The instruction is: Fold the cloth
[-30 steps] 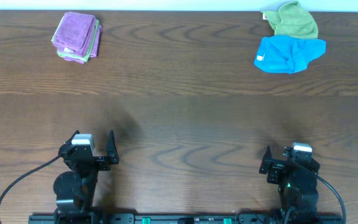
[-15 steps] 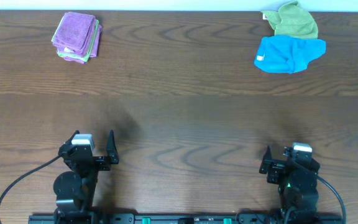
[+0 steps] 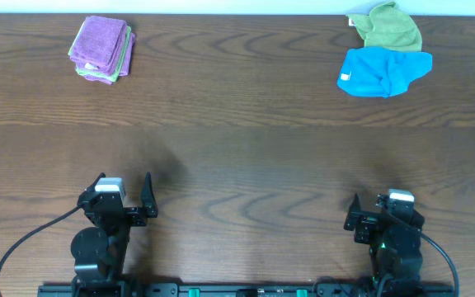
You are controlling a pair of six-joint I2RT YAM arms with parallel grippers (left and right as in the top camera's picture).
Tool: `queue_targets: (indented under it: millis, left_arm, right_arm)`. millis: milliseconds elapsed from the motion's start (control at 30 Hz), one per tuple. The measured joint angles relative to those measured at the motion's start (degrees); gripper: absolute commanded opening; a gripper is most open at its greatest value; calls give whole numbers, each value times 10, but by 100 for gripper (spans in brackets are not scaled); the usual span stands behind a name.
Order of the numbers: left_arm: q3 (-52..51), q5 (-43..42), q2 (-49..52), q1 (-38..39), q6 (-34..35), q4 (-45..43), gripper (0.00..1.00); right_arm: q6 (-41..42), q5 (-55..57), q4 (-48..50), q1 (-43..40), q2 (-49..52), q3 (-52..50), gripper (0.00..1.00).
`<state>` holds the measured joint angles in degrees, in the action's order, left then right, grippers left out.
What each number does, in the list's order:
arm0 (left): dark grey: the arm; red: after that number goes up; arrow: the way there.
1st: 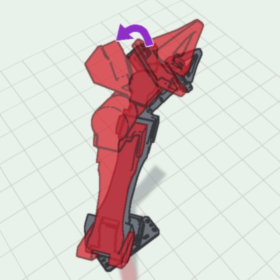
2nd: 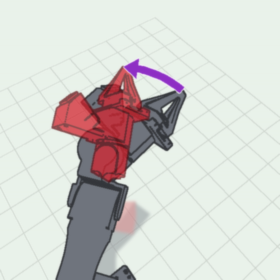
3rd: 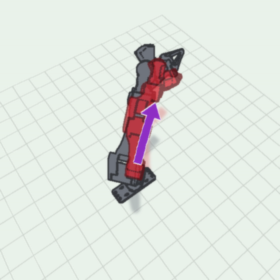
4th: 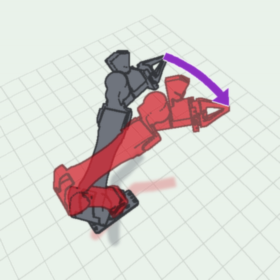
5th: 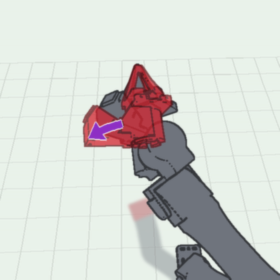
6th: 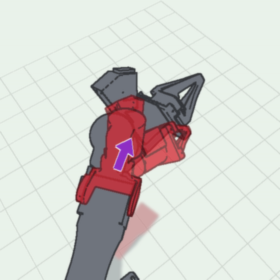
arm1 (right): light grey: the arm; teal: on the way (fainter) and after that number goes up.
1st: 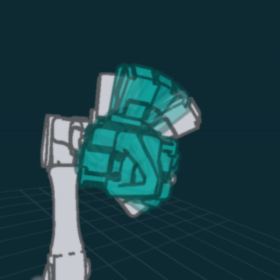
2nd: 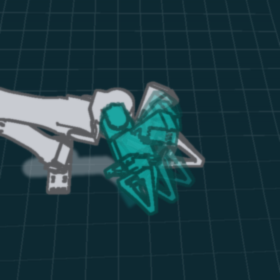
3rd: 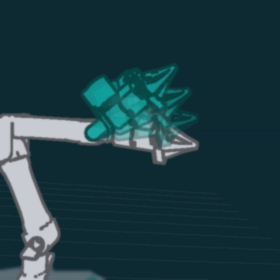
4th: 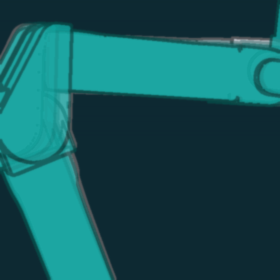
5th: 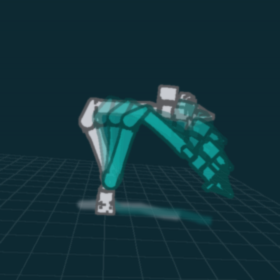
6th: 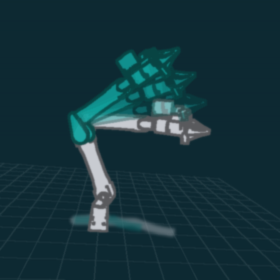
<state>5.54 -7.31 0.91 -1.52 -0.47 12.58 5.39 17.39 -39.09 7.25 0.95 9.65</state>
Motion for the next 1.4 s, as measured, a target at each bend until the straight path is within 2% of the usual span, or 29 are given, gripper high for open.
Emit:
queue_targets:
  millis: [600, 833, 1033, 1167, 1300, 1400]
  left_arm:
    - [0, 0, 0, 0, 0, 0, 95]
    - [0, 0, 0, 0, 0, 0, 95]
    - [0, 0, 0, 0, 0, 0, 95]
    - [0, 0, 0, 0, 0, 0, 95]
    - [0, 0, 0, 0, 0, 0, 95]
    - [-1, 0, 0, 0, 0, -2, 95]
  right_arm:
    - [0, 0, 16, 0, 0, 0, 99]
    - [27, -8, 87, 0, 0, -1, 99]
    - [121, -63, 188, 0, 8, -1, 99]
    - [148, -71, 300, 0, 95, -1, 99]
    - [151, -69, 435, -1, 260, 1, 99]
    - [148, -59, 492, -2, 400, 24, 99]
